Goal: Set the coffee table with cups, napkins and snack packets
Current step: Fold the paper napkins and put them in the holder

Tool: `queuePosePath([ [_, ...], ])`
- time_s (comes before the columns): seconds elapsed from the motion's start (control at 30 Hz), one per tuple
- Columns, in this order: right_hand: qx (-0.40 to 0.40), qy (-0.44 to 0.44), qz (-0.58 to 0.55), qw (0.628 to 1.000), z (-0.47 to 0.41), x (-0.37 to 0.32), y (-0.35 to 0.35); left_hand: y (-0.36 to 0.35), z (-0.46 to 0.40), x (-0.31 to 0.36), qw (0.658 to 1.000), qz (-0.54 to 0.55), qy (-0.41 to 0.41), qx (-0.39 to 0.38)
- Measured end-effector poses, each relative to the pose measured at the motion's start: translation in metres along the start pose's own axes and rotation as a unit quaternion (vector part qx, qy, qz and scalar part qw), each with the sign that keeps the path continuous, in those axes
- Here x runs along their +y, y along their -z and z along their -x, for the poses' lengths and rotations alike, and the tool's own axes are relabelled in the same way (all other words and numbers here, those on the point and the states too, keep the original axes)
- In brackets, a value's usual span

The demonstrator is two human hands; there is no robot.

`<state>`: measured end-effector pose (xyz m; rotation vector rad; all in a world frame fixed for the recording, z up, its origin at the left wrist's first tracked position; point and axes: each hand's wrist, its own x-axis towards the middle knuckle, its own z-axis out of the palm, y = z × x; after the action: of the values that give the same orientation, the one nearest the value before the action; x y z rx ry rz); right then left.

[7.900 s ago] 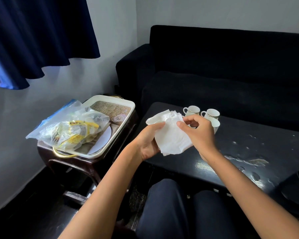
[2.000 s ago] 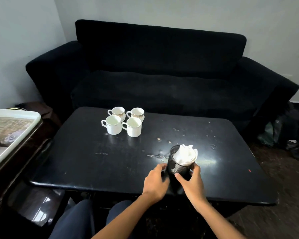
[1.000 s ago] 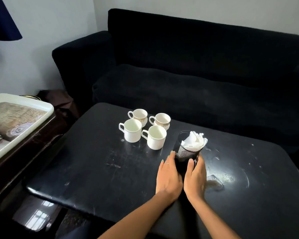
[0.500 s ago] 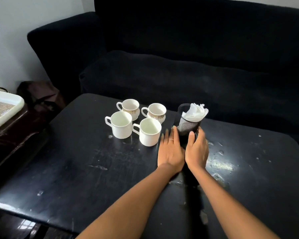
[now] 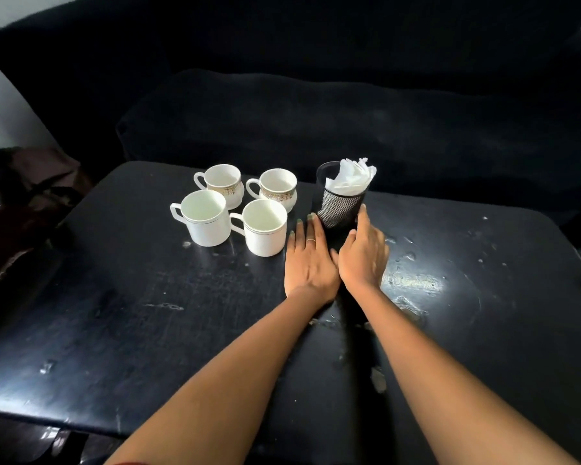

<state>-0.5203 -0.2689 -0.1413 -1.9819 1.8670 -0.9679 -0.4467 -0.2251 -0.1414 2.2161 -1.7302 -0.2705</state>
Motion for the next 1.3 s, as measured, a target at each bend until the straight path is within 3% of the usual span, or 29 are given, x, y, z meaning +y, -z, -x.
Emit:
queuePosePath([
  [0.3,-0.040,0.014,0.033,0.999,-0.001,0.002,0.002,-0.001,0.000,0.000,1.000,-0.027,0.003,-0.004],
  [0.8,0.012,-0.009,-0.008,1.000,0.008,0.000,0.004,0.000,0.007,-0.001,0.999,0.040,-0.005,0.022],
  [1.0,-0.028,0.016,0.099,0.995,0.036,0.002,0.016,0.008,0.033,-0.003,0.996,0.086,-0.006,0.029],
  [1.3,-0.115,0.070,0.199,0.971,0.105,-0.011,0.047,0.018,0.108,-0.022,0.997,0.045,-0.054,-0.028],
])
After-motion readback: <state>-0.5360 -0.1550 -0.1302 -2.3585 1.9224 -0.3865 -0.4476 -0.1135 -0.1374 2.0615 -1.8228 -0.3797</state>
